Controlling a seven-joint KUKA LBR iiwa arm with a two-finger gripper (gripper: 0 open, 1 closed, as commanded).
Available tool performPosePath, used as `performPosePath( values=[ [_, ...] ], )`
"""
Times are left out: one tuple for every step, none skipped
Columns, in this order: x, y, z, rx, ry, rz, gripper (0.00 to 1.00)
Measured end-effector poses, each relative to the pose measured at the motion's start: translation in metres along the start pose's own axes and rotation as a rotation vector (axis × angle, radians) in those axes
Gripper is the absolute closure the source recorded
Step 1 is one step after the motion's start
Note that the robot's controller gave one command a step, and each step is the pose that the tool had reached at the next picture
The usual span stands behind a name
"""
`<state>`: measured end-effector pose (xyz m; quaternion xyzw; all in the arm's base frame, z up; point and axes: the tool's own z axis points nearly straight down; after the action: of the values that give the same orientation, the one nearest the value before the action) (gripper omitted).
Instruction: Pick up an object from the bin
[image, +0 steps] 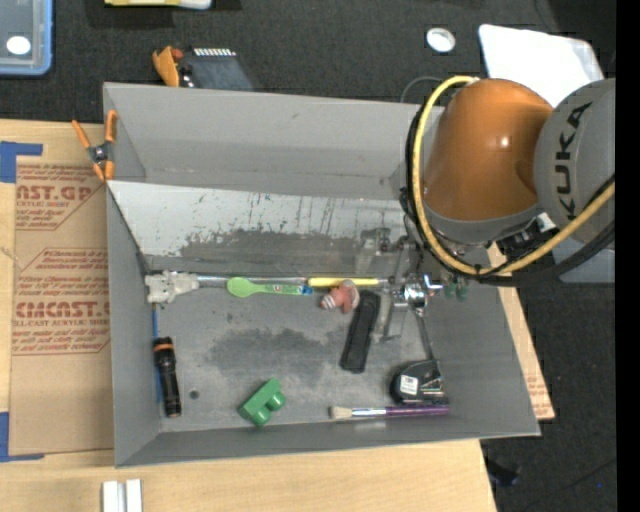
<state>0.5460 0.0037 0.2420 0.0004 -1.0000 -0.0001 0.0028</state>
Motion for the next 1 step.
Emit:
performPosePath(
  values=[
    [-0.0013, 0.0, -0.0047, 0.0, -0.008, 0.0, 0.0]
  ],
)
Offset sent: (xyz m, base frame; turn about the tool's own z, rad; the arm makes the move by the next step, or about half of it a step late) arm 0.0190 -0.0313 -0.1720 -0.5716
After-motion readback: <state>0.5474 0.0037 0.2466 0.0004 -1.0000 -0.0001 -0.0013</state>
